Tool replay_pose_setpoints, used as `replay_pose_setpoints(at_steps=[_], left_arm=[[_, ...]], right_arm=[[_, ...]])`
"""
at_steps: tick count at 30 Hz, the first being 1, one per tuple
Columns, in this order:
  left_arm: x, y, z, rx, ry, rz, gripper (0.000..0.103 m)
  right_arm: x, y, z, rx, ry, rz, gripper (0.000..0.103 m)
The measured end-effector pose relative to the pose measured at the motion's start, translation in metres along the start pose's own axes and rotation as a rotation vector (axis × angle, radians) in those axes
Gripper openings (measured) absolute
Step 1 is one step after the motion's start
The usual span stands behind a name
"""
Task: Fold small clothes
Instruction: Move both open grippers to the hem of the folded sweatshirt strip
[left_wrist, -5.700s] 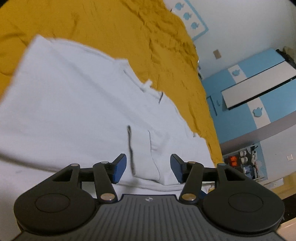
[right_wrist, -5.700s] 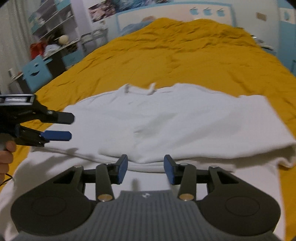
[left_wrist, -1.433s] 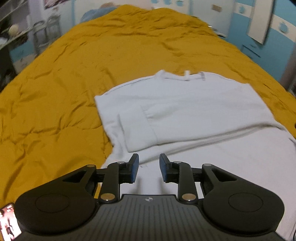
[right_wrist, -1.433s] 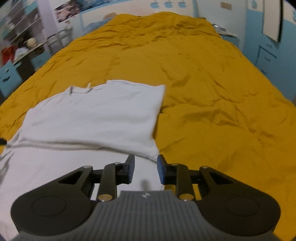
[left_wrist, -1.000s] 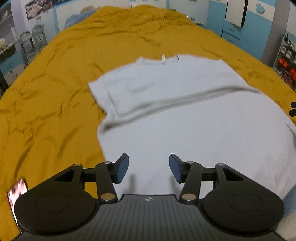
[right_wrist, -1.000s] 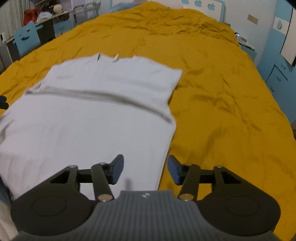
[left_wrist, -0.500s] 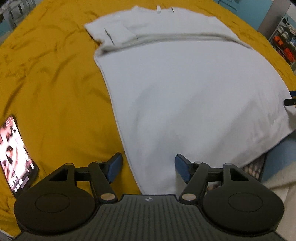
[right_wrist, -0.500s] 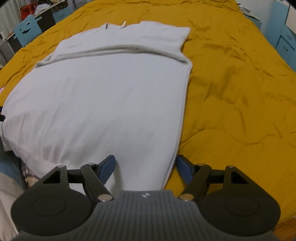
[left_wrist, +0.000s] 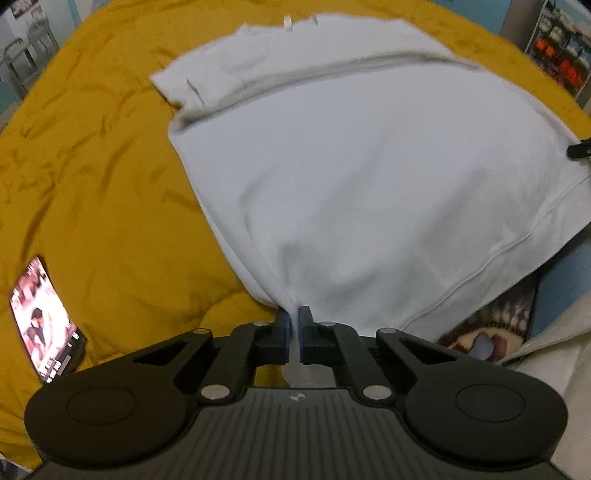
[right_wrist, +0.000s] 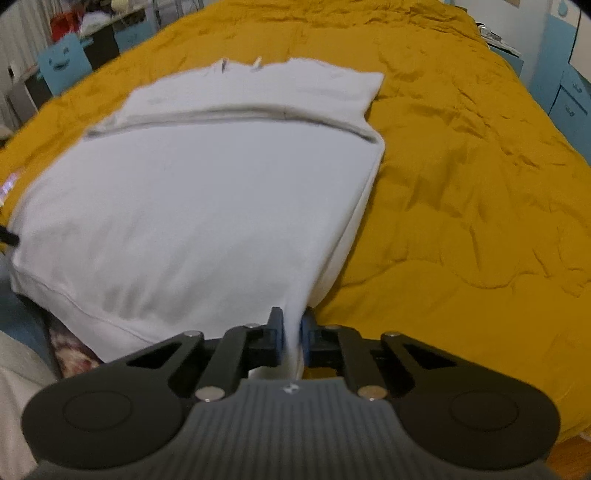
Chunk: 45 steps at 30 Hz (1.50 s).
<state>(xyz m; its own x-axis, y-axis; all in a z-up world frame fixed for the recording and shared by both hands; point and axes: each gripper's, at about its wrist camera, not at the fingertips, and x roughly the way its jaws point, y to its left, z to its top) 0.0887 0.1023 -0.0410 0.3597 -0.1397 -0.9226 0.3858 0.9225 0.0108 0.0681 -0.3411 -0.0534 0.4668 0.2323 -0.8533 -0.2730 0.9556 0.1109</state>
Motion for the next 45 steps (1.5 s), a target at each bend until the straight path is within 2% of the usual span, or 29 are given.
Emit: replay_pose_setpoints(at_steps=[6, 9, 15, 19, 20, 22, 23, 24, 25, 28, 29, 33, 35, 36, 39, 42, 45], left_arm=[[-0.033, 0.019, 0.021, -0.07, -0.101, -0.048, 0.003], [-0.035, 0.026, 0.038, -0.053, -0.128, -0.011, 0.003], [-0.009, 0.057, 0.081, -0.095, -0.136, 0.035, 0.003], [0.024, 0.072, 0.101, -0.133, -0.096, 0.04, 0.004], [0.03, 0.073, 0.102, -0.136, -0.087, 0.047, 0.005], [0.039, 0.072, 0.104, -0.118, -0.064, 0.089, 0.017], [0.039, 0.071, 0.103, -0.106, -0.06, 0.109, 0.027], [0.038, 0.07, 0.102, -0.089, -0.061, 0.122, 0.032], [0.034, 0.068, 0.1, -0.063, -0.065, 0.138, 0.033], [0.021, 0.057, 0.094, 0.058, -0.086, 0.167, 0.033], [0.015, 0.05, 0.091, 0.109, -0.091, 0.174, 0.033], [-0.004, 0.025, 0.078, 0.27, -0.129, 0.194, 0.044], [-0.011, 0.011, 0.07, 0.352, -0.147, 0.174, 0.053], [-0.011, 0.004, 0.065, 0.398, -0.147, 0.159, 0.058], [0.0, -0.019, 0.05, 0.556, -0.109, 0.166, 0.062], [0.021, -0.037, 0.034, 0.7, -0.065, 0.242, 0.062], [0.04, -0.048, 0.02, 0.787, -0.056, 0.321, 0.062]], right_arm=[[-0.03, -0.002, 0.026, 0.003, -0.079, 0.029, 0.003], [-0.037, -0.006, 0.045, 0.008, -0.121, 0.024, 0.003], [-0.014, -0.028, 0.086, 0.073, -0.167, -0.011, 0.003], [0.019, -0.045, 0.103, 0.14, -0.155, -0.008, 0.003], [0.027, -0.045, 0.105, 0.14, -0.148, -0.015, 0.003], [0.042, -0.045, 0.107, 0.117, -0.131, -0.039, 0.004], [0.046, -0.046, 0.107, 0.104, -0.126, -0.066, 0.011], [0.047, -0.044, 0.105, 0.086, -0.123, -0.098, 0.015], [0.045, -0.043, 0.104, 0.072, -0.128, -0.112, 0.023], [0.032, -0.034, 0.1, -0.023, -0.152, -0.138, 0.027], [0.027, -0.029, 0.098, -0.07, -0.16, -0.147, 0.033], [0.007, 0.002, 0.087, -0.29, -0.178, -0.146, 0.046], [0.001, 0.015, 0.079, -0.375, -0.166, -0.12, 0.053], [0.0, 0.021, 0.075, -0.413, -0.157, -0.109, 0.054], [0.006, 0.037, 0.063, -0.531, -0.108, -0.098, 0.057], [0.014, 0.052, 0.047, -0.662, -0.073, -0.126, 0.058], [0.022, 0.064, 0.03, -0.811, -0.051, -0.174, 0.058]])
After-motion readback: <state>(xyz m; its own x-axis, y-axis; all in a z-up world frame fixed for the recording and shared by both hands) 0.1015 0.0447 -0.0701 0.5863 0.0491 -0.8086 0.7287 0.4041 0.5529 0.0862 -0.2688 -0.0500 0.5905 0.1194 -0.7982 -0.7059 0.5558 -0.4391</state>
